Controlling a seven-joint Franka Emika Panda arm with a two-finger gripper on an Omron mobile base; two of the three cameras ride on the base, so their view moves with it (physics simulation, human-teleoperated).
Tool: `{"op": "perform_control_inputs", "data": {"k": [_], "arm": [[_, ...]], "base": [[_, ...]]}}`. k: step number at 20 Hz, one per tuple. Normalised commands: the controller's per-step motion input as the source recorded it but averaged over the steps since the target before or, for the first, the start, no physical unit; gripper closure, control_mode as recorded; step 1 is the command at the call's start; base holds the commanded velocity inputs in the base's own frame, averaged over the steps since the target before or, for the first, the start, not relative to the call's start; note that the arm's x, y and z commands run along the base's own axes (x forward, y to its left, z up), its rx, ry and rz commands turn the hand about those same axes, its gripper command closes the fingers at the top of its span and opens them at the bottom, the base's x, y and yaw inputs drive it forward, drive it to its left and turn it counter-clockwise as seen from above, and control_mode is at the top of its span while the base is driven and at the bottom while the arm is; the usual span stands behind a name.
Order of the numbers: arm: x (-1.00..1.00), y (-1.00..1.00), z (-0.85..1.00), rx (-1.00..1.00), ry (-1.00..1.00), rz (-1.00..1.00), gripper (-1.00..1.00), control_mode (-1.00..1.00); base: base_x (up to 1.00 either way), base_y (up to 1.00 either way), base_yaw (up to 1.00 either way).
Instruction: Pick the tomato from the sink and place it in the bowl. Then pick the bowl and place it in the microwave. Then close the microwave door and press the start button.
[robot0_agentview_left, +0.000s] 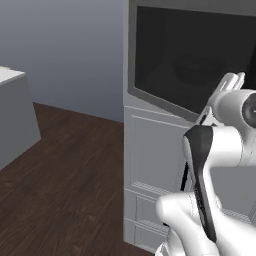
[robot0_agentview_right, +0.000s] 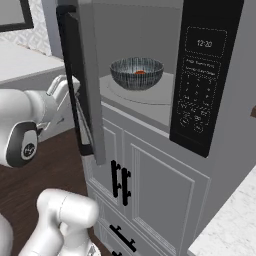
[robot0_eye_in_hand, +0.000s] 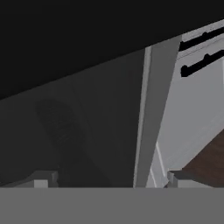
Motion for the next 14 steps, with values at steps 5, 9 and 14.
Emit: {"op": "perform_control_inputs", "data": {"k": [5, 9, 14], "arm": [[0.69, -0.66, 0.04, 0.07, 0.01, -0.07, -1.0, -1.0], [0.82, -0.38, 0.0, 0.01, 0.0, -0.08, -1.0, -1.0], [0.56, -0.34, 0.0, 0.02, 0.0, -0.04, -1.0, -1.0]], "base": [[0.0, 0.0, 0.0], [0.0, 0.0, 0.0], [0.0, 0.0, 0.0]]}}
